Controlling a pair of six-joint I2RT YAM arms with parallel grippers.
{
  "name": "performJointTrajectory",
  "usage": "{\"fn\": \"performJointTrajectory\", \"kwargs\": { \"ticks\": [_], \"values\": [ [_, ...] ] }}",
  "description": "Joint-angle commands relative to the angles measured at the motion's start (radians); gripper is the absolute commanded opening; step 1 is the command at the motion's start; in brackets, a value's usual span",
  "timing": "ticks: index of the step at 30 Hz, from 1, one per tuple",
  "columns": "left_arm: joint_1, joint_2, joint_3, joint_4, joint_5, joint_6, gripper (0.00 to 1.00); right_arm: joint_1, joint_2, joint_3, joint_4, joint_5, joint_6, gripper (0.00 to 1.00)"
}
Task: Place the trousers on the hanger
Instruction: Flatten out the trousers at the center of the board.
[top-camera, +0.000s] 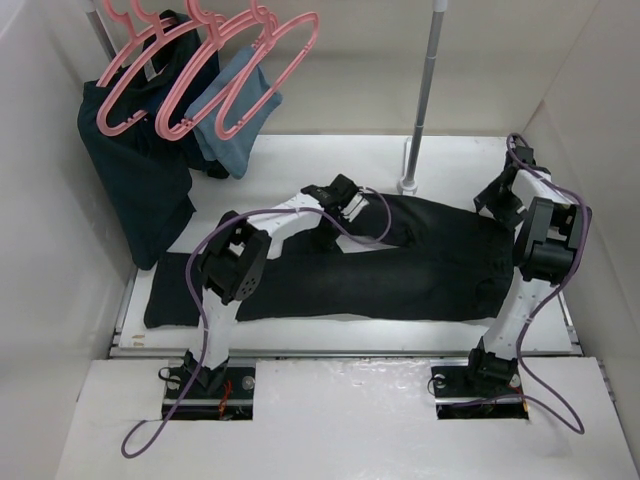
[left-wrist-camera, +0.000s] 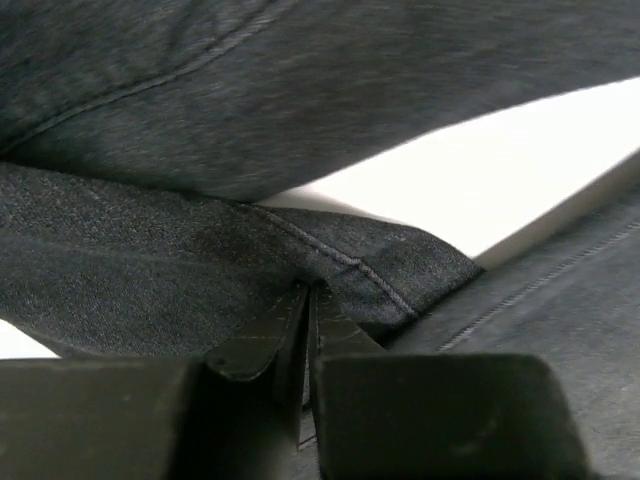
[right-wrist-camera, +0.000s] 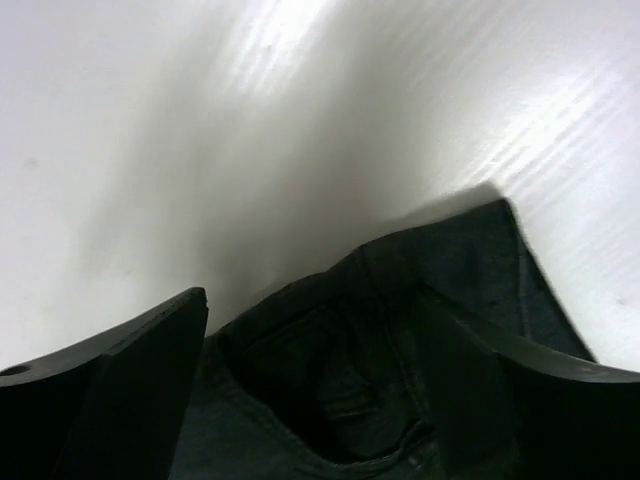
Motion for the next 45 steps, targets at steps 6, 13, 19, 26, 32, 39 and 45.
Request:
{"fn": "performJointTrajectory", "kwargs": {
  "ticks": [6, 13, 19, 26, 32, 39, 45],
  "values": [
    [0.015, 0.007, 0.147, -0.156, -0.003, 0.029, 0.00, -0.038, 0.014, -0.001, 0.011, -0.034, -0.078, 0.29],
    [0.056, -0.123, 0.106, -0.184, -0.120, 0.069, 0.00, -0.047, -0.006, 0.036, -0.001, -0.044, -0.132, 0.00],
    [0.292, -0.251, 0.082, -0.169, -0.073, 0.056, 0.00, -0.056, -0.066, -0.042, 0.051, 0.029, -0.143, 0.00],
    [0.489, -0.303, -0.086, -0.032, -0.060, 0.098, 0.35, -0.006, -0.043, 0.007, 0.050, 0.041, -0.161, 0.00],
    [0.516, -0.205, 0.041, -0.116, -0.137, 0.052, 0.59, 0.063, -0.052, 0.061, 0.028, 0.087, -0.170, 0.00],
    [0.250, -0.429, -0.188, -0.111, 0.123, 0.292, 0.68, 0.085, -0.101, 0.039, 0.019, 0.106, -0.152, 0.00],
    [0.084, -0.354, -0.074, -0.086, 0.143, 0.182, 0.70, 0.107, -0.133, 0.019, 0.008, 0.126, -0.152, 0.00]
  ]
}}
